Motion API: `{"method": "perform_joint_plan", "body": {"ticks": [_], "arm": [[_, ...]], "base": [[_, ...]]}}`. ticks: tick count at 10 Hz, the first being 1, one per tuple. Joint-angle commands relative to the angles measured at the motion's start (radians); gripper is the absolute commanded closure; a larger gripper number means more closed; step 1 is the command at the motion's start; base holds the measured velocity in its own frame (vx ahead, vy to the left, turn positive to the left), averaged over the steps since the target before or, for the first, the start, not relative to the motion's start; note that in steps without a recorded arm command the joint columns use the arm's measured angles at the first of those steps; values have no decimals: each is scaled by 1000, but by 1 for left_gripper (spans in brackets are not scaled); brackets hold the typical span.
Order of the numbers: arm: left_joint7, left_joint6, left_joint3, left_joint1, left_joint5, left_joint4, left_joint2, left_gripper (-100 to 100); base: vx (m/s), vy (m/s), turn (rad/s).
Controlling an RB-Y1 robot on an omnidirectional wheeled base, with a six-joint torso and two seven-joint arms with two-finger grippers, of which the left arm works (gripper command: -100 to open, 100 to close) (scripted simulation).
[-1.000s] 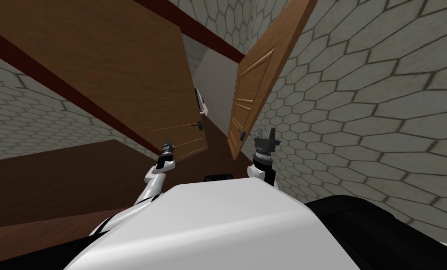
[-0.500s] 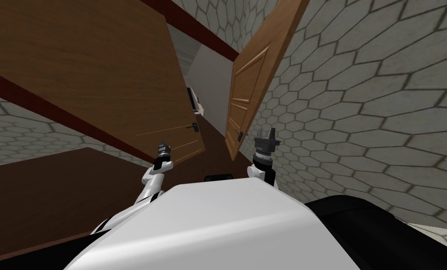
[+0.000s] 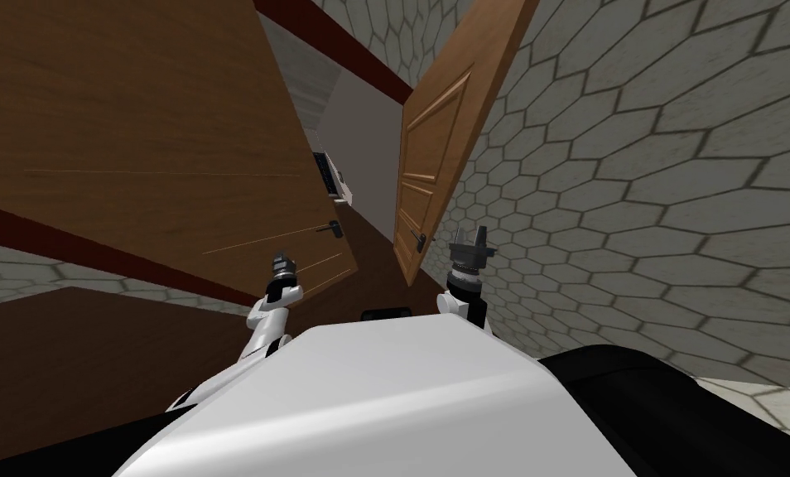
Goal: Pull the door open
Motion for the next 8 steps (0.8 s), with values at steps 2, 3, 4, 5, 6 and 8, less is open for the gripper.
{"method": "perform_joint_plan", "body": {"ticks": [2,3,4,5,6,8], "arm": [[-2,1,52,-5,-20,7,-10,-100],[-3,1,62,-6,-24,9,-12,-100],[-4,1,82,-9,-32,13,-16,-100],[-5,1,101,-12,-39,16,-21,-100],[-6,2,119,-14,-47,20,-26,-100],[-8,2,156,-19,-61,26,-35,-100]], "base": [[152,-4,-143],[122,15,-73],[116,15,-98],[145,9,-124],[186,6,-138],[196,36,-130]]}}
